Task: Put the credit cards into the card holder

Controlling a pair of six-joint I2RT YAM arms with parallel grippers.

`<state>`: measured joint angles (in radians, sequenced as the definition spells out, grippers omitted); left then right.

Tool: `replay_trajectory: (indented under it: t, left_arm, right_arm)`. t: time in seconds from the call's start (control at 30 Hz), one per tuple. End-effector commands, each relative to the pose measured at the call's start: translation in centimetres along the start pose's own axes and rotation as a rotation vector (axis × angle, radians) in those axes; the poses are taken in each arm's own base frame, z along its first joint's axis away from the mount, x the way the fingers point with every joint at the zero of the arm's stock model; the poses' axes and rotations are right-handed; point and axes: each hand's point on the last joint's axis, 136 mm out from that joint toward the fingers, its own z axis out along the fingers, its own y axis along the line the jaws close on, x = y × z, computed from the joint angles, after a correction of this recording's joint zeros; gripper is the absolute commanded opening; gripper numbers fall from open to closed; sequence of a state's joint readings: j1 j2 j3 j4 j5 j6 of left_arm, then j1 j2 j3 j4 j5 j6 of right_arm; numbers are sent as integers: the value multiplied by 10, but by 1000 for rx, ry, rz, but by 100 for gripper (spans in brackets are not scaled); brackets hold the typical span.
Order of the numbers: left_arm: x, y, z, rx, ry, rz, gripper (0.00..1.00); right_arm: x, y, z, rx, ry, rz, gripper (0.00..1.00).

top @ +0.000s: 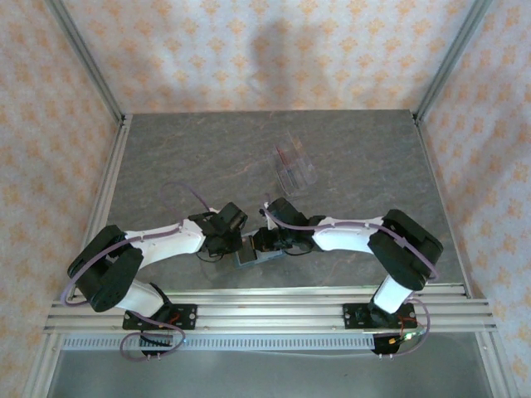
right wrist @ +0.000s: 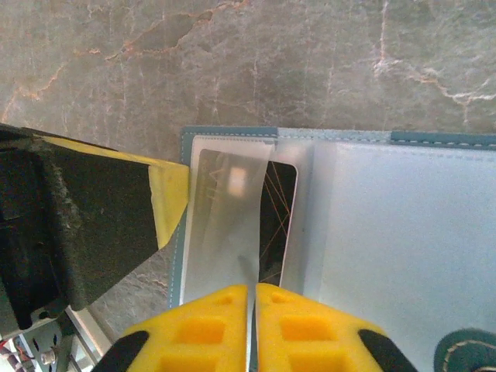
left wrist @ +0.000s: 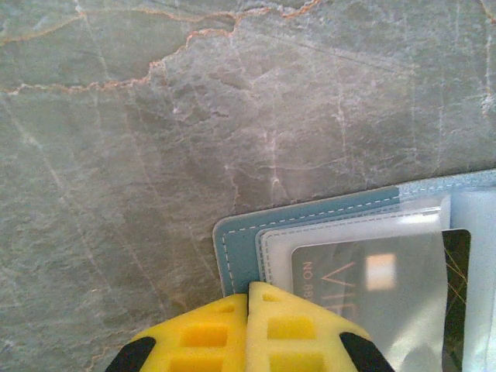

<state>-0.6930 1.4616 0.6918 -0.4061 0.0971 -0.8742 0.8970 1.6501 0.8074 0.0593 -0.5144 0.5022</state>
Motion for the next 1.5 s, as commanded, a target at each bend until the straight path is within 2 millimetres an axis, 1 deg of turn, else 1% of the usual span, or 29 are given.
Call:
replay_trajectory:
  t: [0.0,0.17,0.47,0.7,0.8,0.93,1.0,1.07,1.2,1.27,1.37,1.47]
  left_arm:
    - [18,21,18,-66,52,-10,2]
    - [18,21,17,-66,51,-9,2]
    - [18,22,17,-68,52,-9,2]
    - [18,21,18,-66,54,-9,2]
    - [18,21,19,-66,55,-9,2]
    - [19,21,19,-67,57,-8,2]
    - [18,21,19,-69,56,-8,2]
    - [18,21,19,-68,56,-6,2]
    - [19,22,19,-70,56,-6,2]
    - [20,23,20,-70,56,-10,2]
    - [20,23,20,-68,55,-12,2]
    - [20,23,19,-66,54,-13,2]
  right_arm:
    - [-10,1,0,30,-17,-26,6]
    - [-8,-6,6,59,-2,-23,0]
    - [-5,-14,16,83,22,-18,0]
    - [-2,-6,26,35,42,0,0]
    - [-2,0,28,-6,38,17,0]
    - [-7,9,24,-45,15,23,0]
    - [-8,7,21,-22,9,11,0]
    - [-10,2,14,29,-1,-13,3]
    - [-23,-4,-8,110,-41,-63,18]
    - [-29,-5,-17,131,-55,-84,23]
    - [-36,-8,-25,171,-60,-123,28]
    - [-40,-15,-25,222,-47,-150,28]
